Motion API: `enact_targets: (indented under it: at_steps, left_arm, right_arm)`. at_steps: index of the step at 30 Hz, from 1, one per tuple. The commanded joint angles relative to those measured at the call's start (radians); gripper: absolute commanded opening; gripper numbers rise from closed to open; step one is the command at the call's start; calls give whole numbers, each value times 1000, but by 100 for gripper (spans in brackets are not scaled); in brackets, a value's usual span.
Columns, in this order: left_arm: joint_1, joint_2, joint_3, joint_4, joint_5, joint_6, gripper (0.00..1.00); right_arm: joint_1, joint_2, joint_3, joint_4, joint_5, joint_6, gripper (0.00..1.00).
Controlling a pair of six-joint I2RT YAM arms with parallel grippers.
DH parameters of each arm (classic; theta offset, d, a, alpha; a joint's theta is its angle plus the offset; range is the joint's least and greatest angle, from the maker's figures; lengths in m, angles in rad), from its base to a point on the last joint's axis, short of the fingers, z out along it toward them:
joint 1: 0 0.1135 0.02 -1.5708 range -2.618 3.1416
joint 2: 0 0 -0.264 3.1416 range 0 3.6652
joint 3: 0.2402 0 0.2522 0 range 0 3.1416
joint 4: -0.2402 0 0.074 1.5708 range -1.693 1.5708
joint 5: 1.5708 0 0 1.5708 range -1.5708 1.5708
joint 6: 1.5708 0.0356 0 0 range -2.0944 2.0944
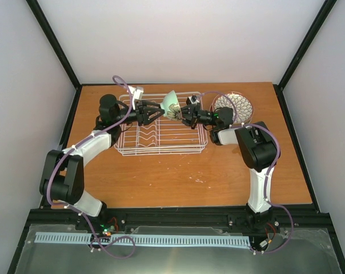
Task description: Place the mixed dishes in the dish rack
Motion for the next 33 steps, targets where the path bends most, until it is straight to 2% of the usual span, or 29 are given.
enact_targets:
  at_steps: [1,10,21,27,31,33]
  left_arm:
    - [-3,-52,72,-140,-24,114,1]
    - [-3,-72,135,-328,-88,233,0]
    - [-10,-42,219,-517,-135,321,1]
    - [-41,22,274,-585,-160,355,1]
    - [-74,91,356,-698,-203,419,1]
    - [-83,120,389,-739,-227,440,1]
  right_arm:
    - [-17,7,8,181,1,-29,18]
    - [-73,-9,-46,182,-3,-62,28]
    - [-121,23,-54,182,-1,-94,30]
    - [-137,30,-51,181,-8,-110,30]
    - [-217,-3,-84,168,-17,-145,30]
    - [-260,-40,-109,107,-32,-215,30]
